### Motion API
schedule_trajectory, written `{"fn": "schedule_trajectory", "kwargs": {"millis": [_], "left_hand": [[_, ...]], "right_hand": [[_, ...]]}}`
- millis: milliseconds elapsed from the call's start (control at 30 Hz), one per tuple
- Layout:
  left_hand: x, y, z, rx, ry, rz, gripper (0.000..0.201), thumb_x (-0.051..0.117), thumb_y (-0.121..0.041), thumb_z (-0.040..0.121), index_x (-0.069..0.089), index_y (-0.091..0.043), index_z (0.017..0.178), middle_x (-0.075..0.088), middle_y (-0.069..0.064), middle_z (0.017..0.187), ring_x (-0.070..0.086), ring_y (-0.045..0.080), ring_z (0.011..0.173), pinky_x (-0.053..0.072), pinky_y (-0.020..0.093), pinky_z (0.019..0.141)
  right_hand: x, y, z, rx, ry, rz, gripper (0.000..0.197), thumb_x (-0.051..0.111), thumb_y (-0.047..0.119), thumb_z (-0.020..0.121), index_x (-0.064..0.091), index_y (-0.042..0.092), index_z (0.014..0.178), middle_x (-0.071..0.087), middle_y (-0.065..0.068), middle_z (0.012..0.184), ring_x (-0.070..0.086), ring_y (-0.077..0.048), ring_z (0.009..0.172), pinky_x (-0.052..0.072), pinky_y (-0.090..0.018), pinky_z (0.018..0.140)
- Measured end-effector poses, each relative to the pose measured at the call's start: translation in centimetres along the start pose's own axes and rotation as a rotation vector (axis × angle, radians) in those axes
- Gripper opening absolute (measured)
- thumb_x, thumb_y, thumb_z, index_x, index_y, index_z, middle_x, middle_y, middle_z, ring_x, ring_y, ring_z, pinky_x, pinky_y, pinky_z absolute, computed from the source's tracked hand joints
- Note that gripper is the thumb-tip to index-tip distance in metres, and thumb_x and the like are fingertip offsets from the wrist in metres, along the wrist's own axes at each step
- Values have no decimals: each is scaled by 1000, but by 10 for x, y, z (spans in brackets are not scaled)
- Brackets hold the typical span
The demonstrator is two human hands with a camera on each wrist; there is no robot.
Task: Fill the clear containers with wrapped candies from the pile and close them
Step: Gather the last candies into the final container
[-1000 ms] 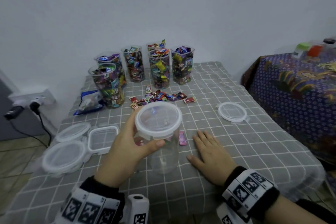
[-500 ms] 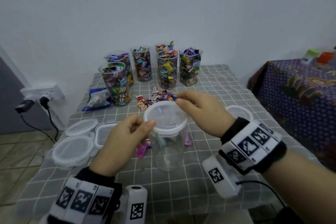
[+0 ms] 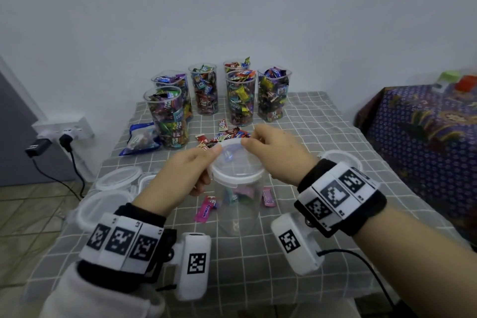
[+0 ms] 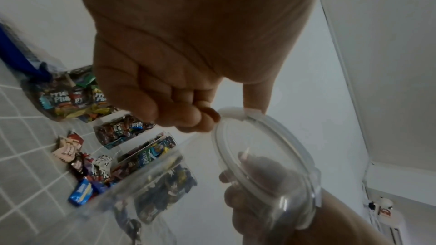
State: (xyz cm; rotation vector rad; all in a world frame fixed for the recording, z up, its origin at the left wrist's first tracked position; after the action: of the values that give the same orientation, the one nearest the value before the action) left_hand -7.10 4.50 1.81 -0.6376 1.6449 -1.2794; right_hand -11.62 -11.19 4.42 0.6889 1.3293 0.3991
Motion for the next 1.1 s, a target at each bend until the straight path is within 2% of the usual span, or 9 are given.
{"fn": "schedule_trajectory", "kwargs": {"millis": [233, 400, 600, 700, 767, 833, 900, 967, 1100], "left_hand": [[4, 11, -2, -82, -28, -226, 35, 62, -45, 74, 53, -10, 75, 44, -4, 49, 38, 8, 42, 35, 17, 43], [8, 13, 0, -104, -30, -288, 28, 59, -37, 86, 51, -16, 69, 41, -6, 46, 35, 8, 41, 32, 20, 48], [2, 10, 0, -56, -53, -276, 33, 59, -36, 86, 48, -16, 62, 37, -4, 45, 32, 12, 42, 30, 19, 45], [-3, 19, -5, -71, -98, -242, 35, 48, -40, 95, 61, -14, 76, 54, -1, 56, 49, 12, 50, 41, 24, 53], [-8, 28, -7, -87, -109, -220, 24, 45, -26, 98, 63, -13, 89, 65, 4, 77, 59, 14, 64, 45, 28, 60], [-5, 35, -11, -84, -4, -134, 16, 55, -12, 89, 59, -16, 105, 67, 4, 102, 64, 16, 86, 48, 28, 68], [9, 38, -14, -22, 193, -116, 56, 69, -13, 73, 49, -28, 122, 61, -5, 121, 61, 8, 104, 50, 22, 74], [24, 31, -17, 67, 288, -113, 78, 77, -20, 62, 42, -34, 130, 60, -13, 124, 58, 0, 110, 49, 17, 78], [35, 23, -10, 201, 201, -12, 58, 77, -36, 57, 58, -36, 112, 67, -25, 108, 60, -7, 103, 46, 11, 87]], "right_hand": [[7, -1, 2, 46, 4, 66, 29, 46, 41, 93, 42, 19, 76, 50, 2, 73, 49, -20, 76, 34, -33, 64], [5, -3, 0, 54, -14, 21, 30, 45, 44, 93, 41, 20, 75, 53, 0, 76, 51, -21, 79, 36, -34, 65], [-3, 13, -8, -87, -95, -169, 33, 48, 48, 91, 53, 17, 102, 56, -3, 99, 53, -22, 92, 41, -36, 77], [4, 24, -16, -219, 19, -139, 65, 49, 63, 85, 45, 18, 131, 49, 0, 127, 46, -15, 114, 39, -34, 95], [9, 28, -25, -256, 103, -201, 82, 52, 71, 77, 36, 19, 139, 43, 2, 137, 41, -14, 121, 35, -34, 100], [11, 29, -30, -284, 116, -298, 91, 59, 70, 71, 30, 21, 142, 39, 4, 140, 37, -14, 124, 34, -35, 102], [11, 32, -32, -301, 78, -313, 90, 65, 65, 69, 31, 22, 141, 40, 4, 137, 37, -13, 122, 35, -35, 101], [12, 33, -31, -305, 53, -272, 89, 66, 66, 67, 34, 22, 137, 42, 4, 132, 38, -13, 118, 35, -32, 98], [16, 30, -29, -308, 34, -192, 94, 55, 73, 54, 39, 24, 133, 45, 6, 125, 39, -10, 114, 34, -25, 92]]}}
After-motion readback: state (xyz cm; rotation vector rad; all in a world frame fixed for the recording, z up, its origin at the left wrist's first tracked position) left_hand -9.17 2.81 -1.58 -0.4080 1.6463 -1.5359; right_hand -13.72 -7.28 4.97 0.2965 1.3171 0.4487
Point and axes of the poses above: each hand's wrist, its own z-axis towards the middle knuckle, its own x-axis out of the palm, y = z × x, the point moved 7 cm from there along z, towards the middle knuckle
